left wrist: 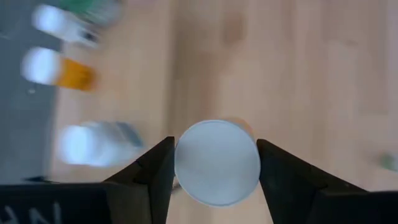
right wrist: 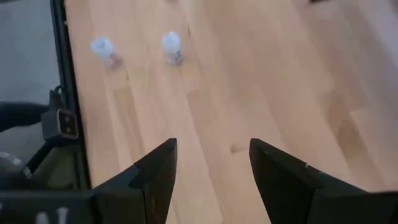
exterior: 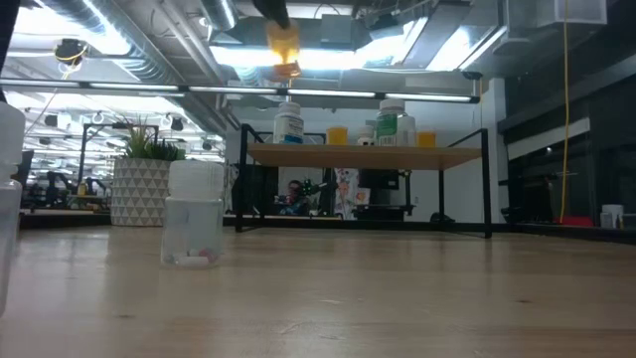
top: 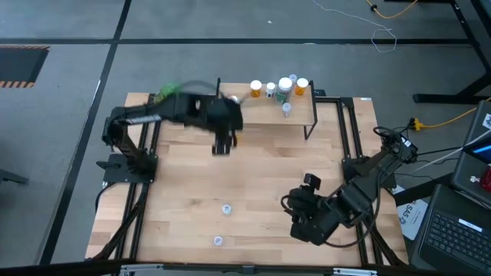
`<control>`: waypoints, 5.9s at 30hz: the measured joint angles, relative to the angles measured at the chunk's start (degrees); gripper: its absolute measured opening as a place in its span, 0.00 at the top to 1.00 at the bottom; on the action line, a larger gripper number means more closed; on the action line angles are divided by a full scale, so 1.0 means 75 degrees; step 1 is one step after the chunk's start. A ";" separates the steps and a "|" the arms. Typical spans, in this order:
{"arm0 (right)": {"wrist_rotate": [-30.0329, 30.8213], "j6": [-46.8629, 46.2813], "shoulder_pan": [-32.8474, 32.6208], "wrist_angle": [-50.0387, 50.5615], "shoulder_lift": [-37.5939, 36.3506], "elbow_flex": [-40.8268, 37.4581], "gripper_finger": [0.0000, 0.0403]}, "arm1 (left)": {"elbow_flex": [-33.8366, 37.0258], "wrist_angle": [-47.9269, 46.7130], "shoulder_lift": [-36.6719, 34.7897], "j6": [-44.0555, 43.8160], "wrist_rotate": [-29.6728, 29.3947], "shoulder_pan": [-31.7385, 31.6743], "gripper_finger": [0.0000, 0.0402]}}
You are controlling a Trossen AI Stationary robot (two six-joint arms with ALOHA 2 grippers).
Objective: Pick and place medicine bottles onto shelf by color
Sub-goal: Put the orange pill bottle on the shelf
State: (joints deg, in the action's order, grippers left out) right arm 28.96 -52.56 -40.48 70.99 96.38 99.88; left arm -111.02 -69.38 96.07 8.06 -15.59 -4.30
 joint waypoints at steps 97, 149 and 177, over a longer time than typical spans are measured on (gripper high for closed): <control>0.0993 -0.1964 -0.0242 -0.1535 0.1139 0.0000 0.49 | -0.0752 0.0949 0.2040 0.3280 0.1464 -0.4756 0.53; 0.0992 -0.1944 -0.0241 -0.1549 0.1137 0.0000 0.49 | -0.1988 -0.2688 0.1722 0.3425 0.3862 -0.3966 0.54; 0.0992 -0.1932 -0.0241 -0.1525 0.1355 0.0006 0.49 | -0.1213 -0.0816 0.2056 0.3574 0.4083 -0.3178 0.99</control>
State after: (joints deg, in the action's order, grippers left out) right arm 36.40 -67.05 -42.28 59.56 106.54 99.92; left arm -120.11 -75.50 111.49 34.87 15.03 -28.14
